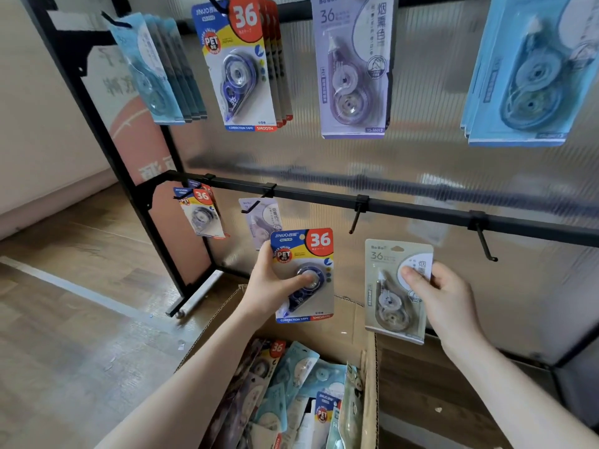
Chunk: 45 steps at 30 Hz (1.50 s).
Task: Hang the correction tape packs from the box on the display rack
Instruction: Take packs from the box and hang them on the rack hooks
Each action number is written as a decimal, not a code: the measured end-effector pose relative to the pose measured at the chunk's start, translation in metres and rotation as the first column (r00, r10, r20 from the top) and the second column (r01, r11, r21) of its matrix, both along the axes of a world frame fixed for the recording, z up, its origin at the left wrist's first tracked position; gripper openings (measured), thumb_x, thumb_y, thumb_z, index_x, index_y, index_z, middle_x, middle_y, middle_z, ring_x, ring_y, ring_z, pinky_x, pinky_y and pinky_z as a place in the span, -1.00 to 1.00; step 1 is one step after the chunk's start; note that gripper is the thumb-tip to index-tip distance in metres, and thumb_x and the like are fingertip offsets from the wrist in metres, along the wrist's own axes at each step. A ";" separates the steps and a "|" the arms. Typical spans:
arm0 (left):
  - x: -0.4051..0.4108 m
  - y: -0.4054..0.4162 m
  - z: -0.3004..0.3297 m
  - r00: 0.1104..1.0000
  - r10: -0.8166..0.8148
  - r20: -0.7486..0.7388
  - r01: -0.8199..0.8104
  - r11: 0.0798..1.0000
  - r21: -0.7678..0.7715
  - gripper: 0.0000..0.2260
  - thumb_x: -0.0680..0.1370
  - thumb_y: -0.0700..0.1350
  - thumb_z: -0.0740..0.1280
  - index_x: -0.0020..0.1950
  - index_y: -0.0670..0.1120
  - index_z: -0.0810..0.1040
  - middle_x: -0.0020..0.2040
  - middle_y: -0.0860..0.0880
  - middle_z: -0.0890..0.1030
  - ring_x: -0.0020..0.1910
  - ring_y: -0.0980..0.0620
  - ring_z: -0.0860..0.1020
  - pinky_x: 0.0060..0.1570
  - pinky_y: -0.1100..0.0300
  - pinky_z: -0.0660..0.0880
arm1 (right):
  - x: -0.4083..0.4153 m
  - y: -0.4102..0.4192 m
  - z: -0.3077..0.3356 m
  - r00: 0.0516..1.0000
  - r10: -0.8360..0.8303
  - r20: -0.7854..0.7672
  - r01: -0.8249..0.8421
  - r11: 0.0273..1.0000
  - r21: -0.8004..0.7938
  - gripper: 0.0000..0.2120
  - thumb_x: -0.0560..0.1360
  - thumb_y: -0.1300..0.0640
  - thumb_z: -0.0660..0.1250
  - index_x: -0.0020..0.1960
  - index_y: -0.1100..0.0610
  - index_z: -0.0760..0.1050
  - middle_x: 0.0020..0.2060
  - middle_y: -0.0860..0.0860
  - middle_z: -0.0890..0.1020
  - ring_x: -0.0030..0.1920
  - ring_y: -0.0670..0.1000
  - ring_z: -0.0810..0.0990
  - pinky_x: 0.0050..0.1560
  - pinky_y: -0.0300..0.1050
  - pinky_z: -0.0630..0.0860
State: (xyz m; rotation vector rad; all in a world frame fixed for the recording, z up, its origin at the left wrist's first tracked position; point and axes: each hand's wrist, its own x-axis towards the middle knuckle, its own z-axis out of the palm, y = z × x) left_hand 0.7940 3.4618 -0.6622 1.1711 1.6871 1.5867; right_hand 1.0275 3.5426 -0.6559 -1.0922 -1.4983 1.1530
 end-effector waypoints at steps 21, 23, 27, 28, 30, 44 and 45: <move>-0.041 -0.014 -0.020 0.997 0.068 0.037 -0.068 0.997 0.021 -0.48 0.33 -0.27 0.55 0.16 0.03 0.40 0.03 0.04 0.65 0.00 0.10 0.64 0.02 0.07 0.59 | -0.079 0.024 -0.006 0.994 -0.098 0.056 0.091 0.988 0.122 -0.79 0.50 0.12 0.35 -0.16 0.28 0.53 -0.25 0.12 0.64 -0.14 0.20 0.60 -0.17 0.11 0.54; -0.043 -0.013 -0.020 0.997 0.061 0.038 -0.062 0.998 0.024 -0.48 0.34 -0.28 0.54 0.14 0.06 0.40 0.03 0.04 0.65 0.01 0.09 0.64 -0.01 0.10 0.60 | -0.084 0.027 -0.006 0.993 -0.097 0.062 0.090 0.989 0.117 -0.83 0.51 0.14 0.34 -0.16 0.25 0.53 -0.24 0.08 0.65 -0.13 0.15 0.61 -0.17 0.08 0.54; -0.042 -0.011 -0.021 0.997 0.076 0.034 -0.076 0.997 0.022 -0.48 0.33 -0.28 0.54 0.13 0.09 0.40 0.00 0.10 0.65 -0.03 0.14 0.64 -0.11 0.24 0.59 | -0.092 0.032 -0.007 0.993 -0.086 0.083 0.076 0.990 0.115 -0.84 0.51 0.13 0.33 -0.14 0.25 0.53 -0.23 0.03 0.65 -0.13 0.08 0.62 -0.15 0.08 0.56; -0.041 -0.011 -0.022 0.997 0.076 0.034 -0.077 0.997 0.021 -0.48 0.33 -0.29 0.54 0.12 0.09 0.39 -0.01 0.10 0.65 -0.03 0.16 0.64 -0.13 0.26 0.59 | -0.094 0.032 -0.007 0.993 -0.083 0.082 0.073 0.990 0.121 -0.82 0.51 0.13 0.33 -0.14 0.26 0.52 -0.23 0.05 0.65 -0.14 0.09 0.61 -0.16 0.08 0.55; -0.040 -0.010 -0.022 0.996 0.079 0.029 -0.080 0.997 0.018 -0.48 0.34 -0.29 0.54 0.12 0.10 0.39 -0.01 0.10 0.64 -0.04 0.19 0.64 -0.15 0.28 0.58 | -0.097 0.031 -0.006 0.994 -0.090 0.063 0.081 0.988 0.133 -0.81 0.51 0.14 0.33 -0.14 0.28 0.51 -0.25 0.09 0.63 -0.17 0.11 0.58 -0.20 0.02 0.51; -0.035 -0.002 -0.031 0.998 0.062 0.027 -0.062 0.998 0.003 -0.45 0.33 -0.28 0.55 0.19 0.04 0.40 0.05 0.01 0.64 0.03 0.09 0.63 0.00 0.10 0.60 | -0.081 0.042 -0.019 0.988 -0.113 0.106 0.103 0.990 0.096 -0.72 0.54 0.13 0.26 -0.22 0.33 0.44 -0.42 0.06 0.43 -0.33 0.00 0.34 -0.31 -0.12 0.23; -0.035 -0.002 -0.031 0.998 0.061 0.031 -0.061 0.998 0.003 -0.46 0.33 -0.28 0.55 0.19 0.04 0.40 0.04 0.02 0.64 0.03 0.08 0.64 0.00 0.10 0.60 | -0.082 0.046 -0.018 0.984 -0.117 0.135 0.105 0.990 0.094 -0.72 0.54 0.11 0.26 -0.19 0.33 0.46 -0.38 0.12 0.47 -0.31 0.01 0.37 -0.30 -0.12 0.24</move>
